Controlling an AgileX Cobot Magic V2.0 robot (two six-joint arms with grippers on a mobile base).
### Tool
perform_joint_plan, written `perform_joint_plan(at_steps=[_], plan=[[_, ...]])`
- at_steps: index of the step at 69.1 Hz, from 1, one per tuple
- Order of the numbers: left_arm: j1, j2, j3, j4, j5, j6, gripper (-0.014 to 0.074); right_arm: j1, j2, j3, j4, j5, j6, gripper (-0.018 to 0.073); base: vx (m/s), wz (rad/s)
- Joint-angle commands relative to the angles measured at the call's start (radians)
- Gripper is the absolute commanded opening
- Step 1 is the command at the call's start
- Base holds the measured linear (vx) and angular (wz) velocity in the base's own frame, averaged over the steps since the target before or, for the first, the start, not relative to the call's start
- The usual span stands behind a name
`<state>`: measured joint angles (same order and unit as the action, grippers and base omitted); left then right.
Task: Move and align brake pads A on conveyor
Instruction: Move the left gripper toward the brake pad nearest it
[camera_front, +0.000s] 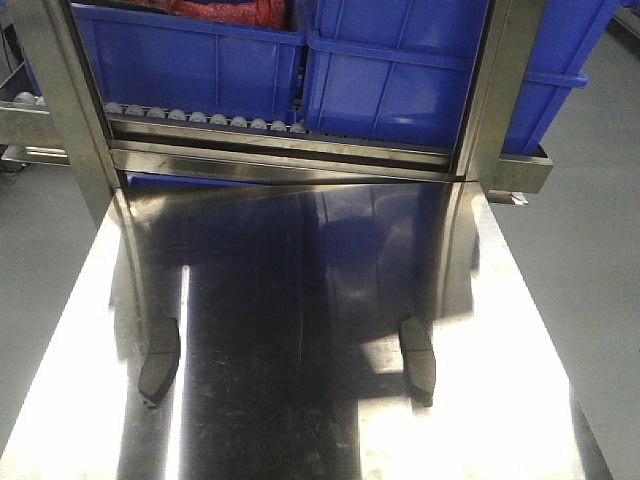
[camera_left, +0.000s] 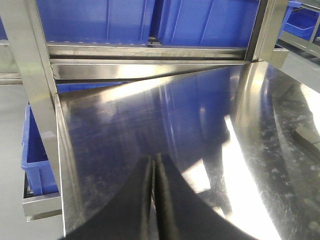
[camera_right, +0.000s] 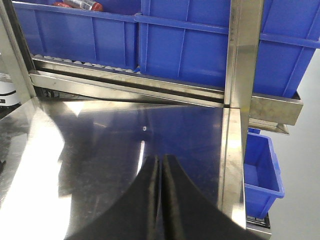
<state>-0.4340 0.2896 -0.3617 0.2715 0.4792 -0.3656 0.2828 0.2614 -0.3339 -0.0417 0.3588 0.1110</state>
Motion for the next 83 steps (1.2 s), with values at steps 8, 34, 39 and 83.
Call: perform_joint_plan(at_steps=[8,34,39,83], plan=[[-0.006,0.011,-0.024,0.010,-0.071,-0.003,-0.0005,-0.004,0.011,-0.029,-0.010,-0.074,-0.007,-0.0008,0.00,0.00],[-0.006,0.011,-0.024,0.010,-0.071,-0.003,0.0181,-0.004,0.011,-0.029,-0.010,-0.074,-0.007,-0.0008,0.00,0.00],[-0.006,0.011,-0.024,0.010,-0.071,-0.003,0.0341,-0.004,0.011,-0.029,-0.010,-0.074,-0.007,-0.0008,0.00,0.00],[-0.006,0.484,-0.201,0.059,-0.026,-0.153,0.0629,-0.004,0.011,-0.029,-0.009,-0.074,-0.007,-0.0008,0.00,0.00]])
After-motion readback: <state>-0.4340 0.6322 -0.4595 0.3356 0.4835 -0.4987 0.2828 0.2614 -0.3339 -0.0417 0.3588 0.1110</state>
